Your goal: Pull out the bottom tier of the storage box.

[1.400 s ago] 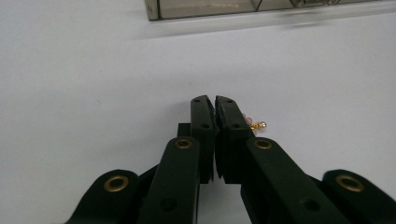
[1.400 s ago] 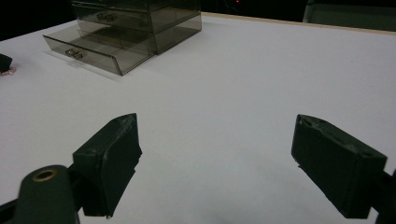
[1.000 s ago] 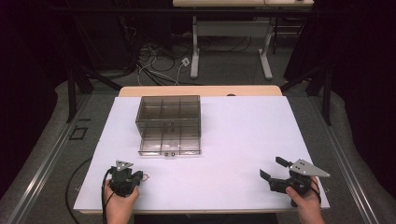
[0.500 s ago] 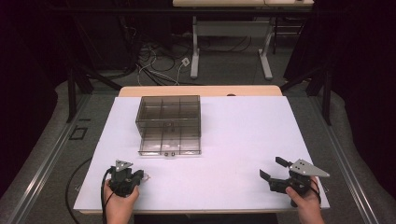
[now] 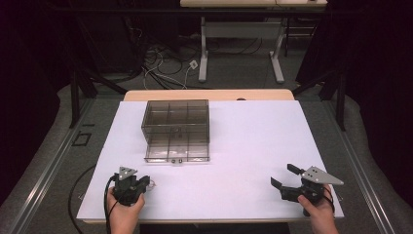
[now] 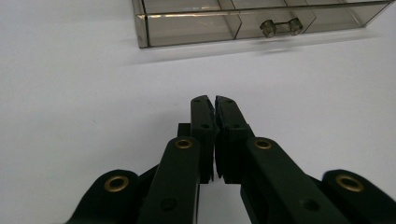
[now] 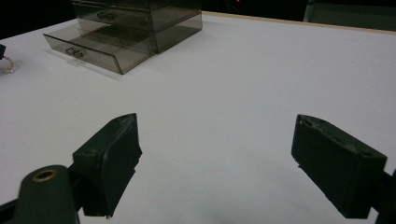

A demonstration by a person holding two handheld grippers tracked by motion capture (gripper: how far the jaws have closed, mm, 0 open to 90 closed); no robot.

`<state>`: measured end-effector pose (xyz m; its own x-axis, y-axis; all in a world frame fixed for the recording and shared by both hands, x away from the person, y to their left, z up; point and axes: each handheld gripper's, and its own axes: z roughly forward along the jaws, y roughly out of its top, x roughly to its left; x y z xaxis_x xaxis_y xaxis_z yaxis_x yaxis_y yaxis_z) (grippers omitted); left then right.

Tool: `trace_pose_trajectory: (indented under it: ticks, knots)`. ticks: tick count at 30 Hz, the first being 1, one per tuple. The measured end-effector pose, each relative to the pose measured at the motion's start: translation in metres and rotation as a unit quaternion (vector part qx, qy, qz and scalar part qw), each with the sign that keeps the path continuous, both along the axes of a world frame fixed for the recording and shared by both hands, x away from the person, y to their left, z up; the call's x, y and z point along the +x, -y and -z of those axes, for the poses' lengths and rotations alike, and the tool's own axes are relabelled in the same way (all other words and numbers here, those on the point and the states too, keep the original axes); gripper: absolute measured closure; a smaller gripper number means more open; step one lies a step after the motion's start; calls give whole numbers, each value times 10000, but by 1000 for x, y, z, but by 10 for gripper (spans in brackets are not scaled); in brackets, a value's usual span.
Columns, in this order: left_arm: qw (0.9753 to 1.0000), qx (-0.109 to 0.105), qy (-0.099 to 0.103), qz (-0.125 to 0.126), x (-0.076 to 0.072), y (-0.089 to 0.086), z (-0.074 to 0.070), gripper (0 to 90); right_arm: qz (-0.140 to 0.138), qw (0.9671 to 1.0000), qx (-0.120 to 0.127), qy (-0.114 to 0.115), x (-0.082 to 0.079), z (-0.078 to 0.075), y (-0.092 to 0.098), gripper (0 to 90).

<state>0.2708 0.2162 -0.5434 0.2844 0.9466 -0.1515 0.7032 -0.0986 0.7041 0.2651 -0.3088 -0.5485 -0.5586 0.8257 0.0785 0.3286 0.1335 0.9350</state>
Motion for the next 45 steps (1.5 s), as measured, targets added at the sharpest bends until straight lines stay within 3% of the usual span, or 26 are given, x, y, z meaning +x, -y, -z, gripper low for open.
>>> trace_pose_trajectory:
  ticks: [6, 28, 45]
  knots:
    - [10000, -6, 71, 19, -1, 1, -2, 873, -71, 9999, -17, -87, 0, -1, 1, 147]
    - [9991, -108, 409, -2, -5, 0, -14, 873, -82, 9999, -40, -82, 0, 0, 1, 147]
    - [9957, -175, 911, -77, -12, -3, -25, 873, -61, 10000, -29, -58, 0, 0, 1, 147]
